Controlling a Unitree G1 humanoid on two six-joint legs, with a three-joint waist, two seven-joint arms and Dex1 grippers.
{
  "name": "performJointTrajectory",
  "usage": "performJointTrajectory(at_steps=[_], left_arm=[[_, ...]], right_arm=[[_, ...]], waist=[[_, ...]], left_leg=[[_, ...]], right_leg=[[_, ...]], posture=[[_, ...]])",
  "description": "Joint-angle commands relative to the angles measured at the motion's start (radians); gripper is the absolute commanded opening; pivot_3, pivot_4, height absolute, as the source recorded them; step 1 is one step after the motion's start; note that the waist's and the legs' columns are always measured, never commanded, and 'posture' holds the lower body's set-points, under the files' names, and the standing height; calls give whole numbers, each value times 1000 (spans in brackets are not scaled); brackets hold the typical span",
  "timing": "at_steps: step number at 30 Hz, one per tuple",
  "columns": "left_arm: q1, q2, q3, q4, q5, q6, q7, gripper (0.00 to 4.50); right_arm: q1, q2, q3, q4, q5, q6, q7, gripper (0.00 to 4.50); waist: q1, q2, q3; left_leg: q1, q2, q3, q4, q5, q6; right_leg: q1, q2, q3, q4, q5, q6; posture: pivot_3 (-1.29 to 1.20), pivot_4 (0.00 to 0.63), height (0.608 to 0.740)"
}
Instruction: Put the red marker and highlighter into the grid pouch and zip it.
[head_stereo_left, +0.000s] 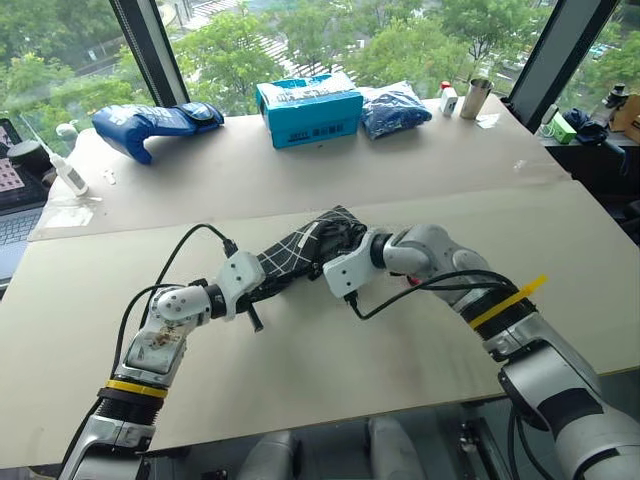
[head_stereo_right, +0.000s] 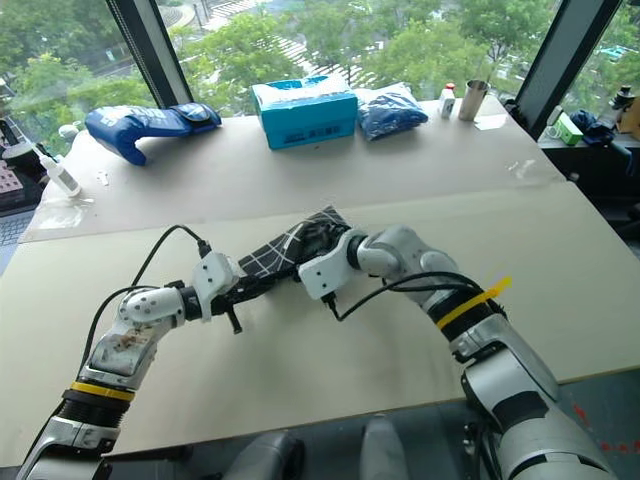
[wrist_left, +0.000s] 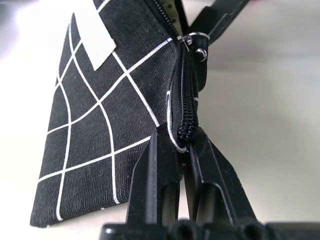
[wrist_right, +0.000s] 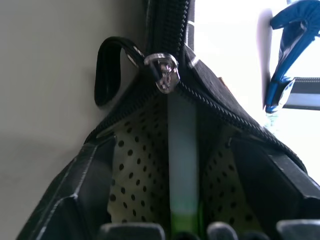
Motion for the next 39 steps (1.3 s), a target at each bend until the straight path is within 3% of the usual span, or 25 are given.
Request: performJointTrajectory(at_steps=[1,5,9,16,22,27,33,35,39], left_arm=[[-37,-23,69,-54,-92,76,26,0],[-49,-32,93,-66,-127,131,41,0],[-50,-32,94,-72,-132,145,46,0],[-41,-33,86,-77,-124,145,45,0],[-43,-32,68,-74,-112,137,37,0],[-48,-32,64,-71,-109,133,39,0],[-38,-28,65,-82,-106,134,43,0],[-36,-27,65,-86,-104,133,46,0],[-37,-28,67,-91,-103,134,54,0]], right_arm=[[-36,-115,-174,-37,194,14,93,3895],[26,-231,-280,-103,358,82,220,3895],[124,-274,-396,-166,494,292,264,3895],[230,-144,-511,-379,559,1019,75,3895],[254,-21,-511,-497,554,1360,-89,3895],[273,45,-519,-503,538,1462,-216,3895],[307,53,-489,-496,553,1466,-269,3895],[321,57,-481,-492,563,1467,-273,3662],[344,70,-494,-470,585,1477,-281,2218]], waist=[[3,0,0],[4,0,0],[-2,0,0],[3,0,0],[15,0,0],[25,0,0],[27,0,0],[26,0,0],[24,0,0]], left_leg=[[0,0,0,0,0,0],[0,0,0,0,0,0],[0,1,3,-1,-1,1],[0,1,0,0,-1,1],[-1,1,-2,1,-1,2],[-1,0,-2,1,-1,1],[0,0,-1,1,-1,1],[-1,0,0,1,-1,1],[0,0,0,1,-1,1]], right_leg=[[0,0,0,0,0,0],[0,0,0,0,0,0],[0,1,0,0,0,0],[0,0,1,0,0,0],[0,-1,1,0,0,0],[0,-1,1,0,0,0],[0,-1,1,0,0,0],[0,-1,1,0,0,0],[0,-1,1,0,0,0]], posture=[[0,150,740],[0,150,740],[0,150,740],[0,150,740],[0,150,740],[0,150,740],[0,150,740],[0,150,740],[0,150,740]])
